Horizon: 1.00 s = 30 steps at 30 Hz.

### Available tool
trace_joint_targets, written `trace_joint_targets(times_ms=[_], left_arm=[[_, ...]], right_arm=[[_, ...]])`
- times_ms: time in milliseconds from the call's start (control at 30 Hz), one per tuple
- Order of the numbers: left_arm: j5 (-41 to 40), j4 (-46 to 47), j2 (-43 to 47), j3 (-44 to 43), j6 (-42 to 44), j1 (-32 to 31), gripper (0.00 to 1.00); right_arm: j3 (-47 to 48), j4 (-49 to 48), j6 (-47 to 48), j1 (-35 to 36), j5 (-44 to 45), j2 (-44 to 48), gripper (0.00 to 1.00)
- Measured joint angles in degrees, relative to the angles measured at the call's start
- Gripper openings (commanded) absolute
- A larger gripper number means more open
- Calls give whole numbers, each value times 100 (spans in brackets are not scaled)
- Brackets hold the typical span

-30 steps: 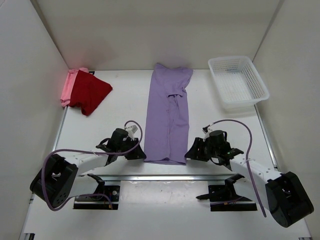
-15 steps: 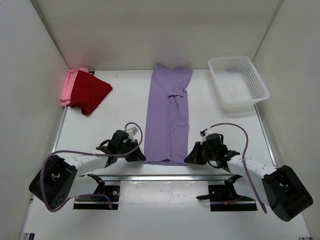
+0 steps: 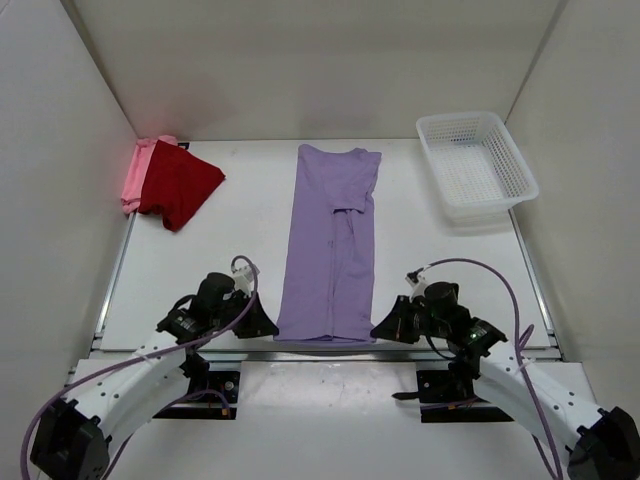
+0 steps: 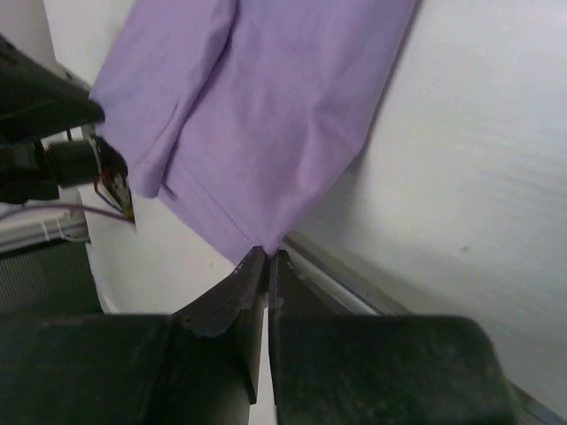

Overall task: Fold and stack the t-shirts
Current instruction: Grab the bottom of the folded rectangular tshirt with both arms, then fold the folded rectangular tshirt in 1/3 of the way

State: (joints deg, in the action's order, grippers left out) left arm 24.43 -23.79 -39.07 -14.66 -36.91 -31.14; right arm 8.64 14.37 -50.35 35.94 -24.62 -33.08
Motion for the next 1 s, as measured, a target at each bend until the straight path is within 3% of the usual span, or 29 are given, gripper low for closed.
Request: trace_joint_targets(times_ms=[133,367,600,833,1000], left_arm=[[72,-15,-739,-732,9,212,0],[-186,546,-2964,-2485,341,883,0],[-507,1161,-5189,-4061,433,1309,0],[-684,1285,-6522,-5202,387,1456,0],[-769,1364,-7108,-5696,389,1440,1]], right_arm=[[647,157,570,-894,-210,-796,0],[2677,-197,1805,-2033,-313,-3268,0],[4284,-754,2321,-2583,-323,-5515,0],[5663,-800,2487,-2771,-407,-6944,0],[5989,-861,2507,-2868,-431,-7525,0]])
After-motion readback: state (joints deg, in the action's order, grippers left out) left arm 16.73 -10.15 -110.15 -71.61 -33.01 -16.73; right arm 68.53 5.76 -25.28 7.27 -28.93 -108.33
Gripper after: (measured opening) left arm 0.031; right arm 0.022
